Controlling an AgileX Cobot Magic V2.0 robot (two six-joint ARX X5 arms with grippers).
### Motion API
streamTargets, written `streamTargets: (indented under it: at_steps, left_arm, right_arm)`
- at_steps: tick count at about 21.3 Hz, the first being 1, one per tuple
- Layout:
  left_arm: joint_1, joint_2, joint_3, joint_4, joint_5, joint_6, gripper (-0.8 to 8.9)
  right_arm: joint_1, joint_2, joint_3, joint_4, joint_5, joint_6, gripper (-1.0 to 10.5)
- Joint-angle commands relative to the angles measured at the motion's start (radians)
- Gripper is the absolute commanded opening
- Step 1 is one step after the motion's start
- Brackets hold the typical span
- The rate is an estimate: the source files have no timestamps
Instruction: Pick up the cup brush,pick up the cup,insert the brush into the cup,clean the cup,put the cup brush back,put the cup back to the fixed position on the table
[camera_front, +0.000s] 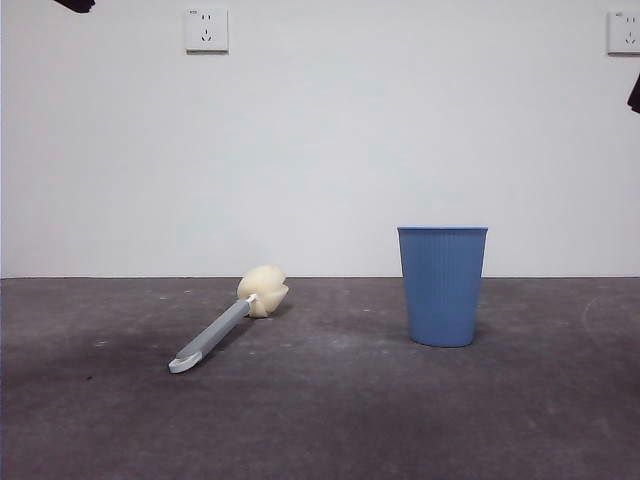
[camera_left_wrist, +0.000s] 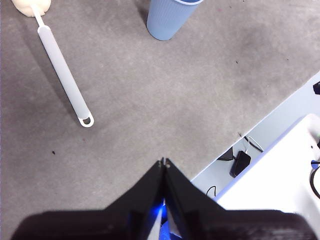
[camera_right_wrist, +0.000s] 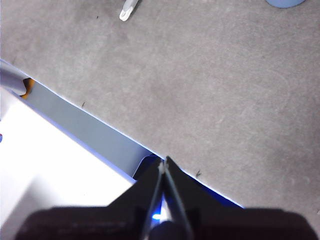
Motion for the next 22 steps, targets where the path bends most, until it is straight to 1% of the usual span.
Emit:
streamTargets:
  at_steps: [1,10,11,12,13,14,15,16,17,18,19,21,22]
  left_arm:
    - [-0.001,-0.001,-0.009,0.004,0.000,0.018,-0.04]
    - [-0.001,-0.001,-0.009,0.006,-0.001,0.018,-0.04]
    - [-0.003,-0.002,-0.009,0.014,-0.016,0.043,-0.04]
    - [0.003,-0.012,-0.009,0.043,-0.053,0.055,-0.04]
    - [0.016,-0.026,-0.010,0.100,-0.105,0.103,-0.04]
    - [0.042,-0.044,-0.013,0.200,-0.154,0.190,-0.04]
    - [0.072,-0.066,-0.024,0.294,-0.158,0.256,-0.04]
    - [0.117,-0.103,-0.049,0.411,-0.149,0.299,-0.04]
    - [0.163,-0.141,-0.084,0.518,-0.136,0.302,-0.04]
    - [0.227,-0.193,-0.143,0.650,-0.103,0.302,-0.04]
    - [0.286,-0.241,-0.201,0.748,-0.084,0.301,-0.04]
    - [0.404,-0.359,-0.344,0.908,-0.079,0.301,-0.04]
    - [0.450,-0.421,-0.426,0.961,-0.079,0.301,-0.04]
  right_arm:
    - [0.000,-0.002,0.004,0.009,0.006,0.024,0.0]
    - [0.000,-0.002,0.004,0.009,0.006,0.024,0.0]
    - [0.000,-0.002,0.004,0.009,0.006,0.024,0.0]
    - [0.000,-0.002,0.004,0.009,0.006,0.024,0.0]
    - [0.000,-0.002,0.004,0.009,0.006,0.024,0.0]
    - [0.000,-0.002,0.004,0.010,0.006,0.024,0.0]
    - [0.000,-0.002,0.004,0.009,0.006,0.024,0.0]
    - [0.000,-0.002,0.004,0.009,0.006,0.024,0.0]
    - [0.000,-0.002,0.004,0.009,0.006,0.024,0.0]
    - [0.000,-0.002,0.004,0.009,0.006,0.024,0.0]
    - [0.000,-0.002,0.004,0.009,0.006,0.024,0.0]
    - [0.000,-0.002,0.004,0.009,0.006,0.024,0.0]
    - [0.000,-0.002,0.004,0.009,0.006,0.024,0.0]
